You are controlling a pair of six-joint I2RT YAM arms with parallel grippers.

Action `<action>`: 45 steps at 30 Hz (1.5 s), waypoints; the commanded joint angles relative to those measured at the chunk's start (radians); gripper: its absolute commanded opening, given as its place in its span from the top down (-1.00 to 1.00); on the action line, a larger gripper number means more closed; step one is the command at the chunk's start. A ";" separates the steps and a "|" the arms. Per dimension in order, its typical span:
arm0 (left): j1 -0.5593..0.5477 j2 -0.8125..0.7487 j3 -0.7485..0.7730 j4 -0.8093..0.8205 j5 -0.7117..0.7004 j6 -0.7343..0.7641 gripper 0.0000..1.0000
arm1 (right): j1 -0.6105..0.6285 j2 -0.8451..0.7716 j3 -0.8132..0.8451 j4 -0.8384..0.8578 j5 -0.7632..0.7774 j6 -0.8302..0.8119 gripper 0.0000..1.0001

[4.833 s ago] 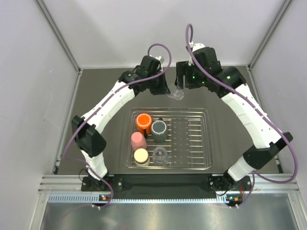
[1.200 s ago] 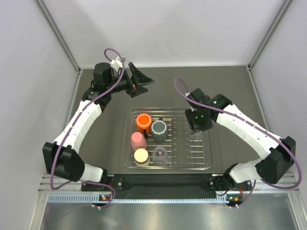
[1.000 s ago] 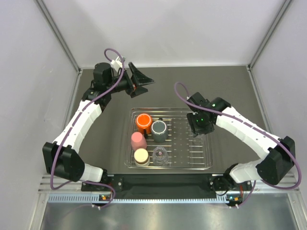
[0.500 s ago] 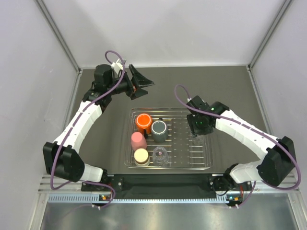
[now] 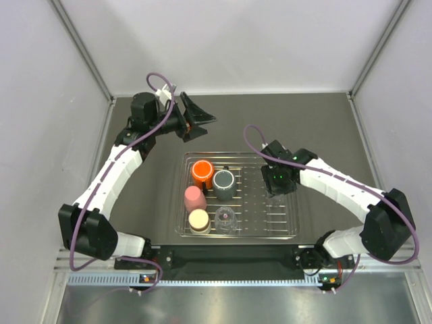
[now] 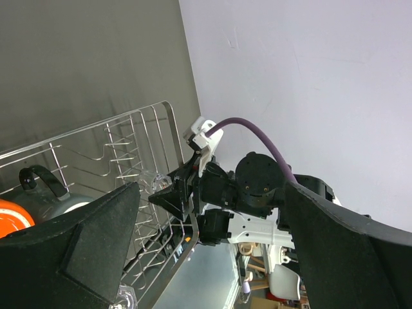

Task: Load the cups into the dish rack

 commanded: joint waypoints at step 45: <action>0.000 -0.082 -0.050 0.007 0.009 -0.036 -0.96 | -0.049 -0.064 0.113 0.039 0.079 0.083 -0.17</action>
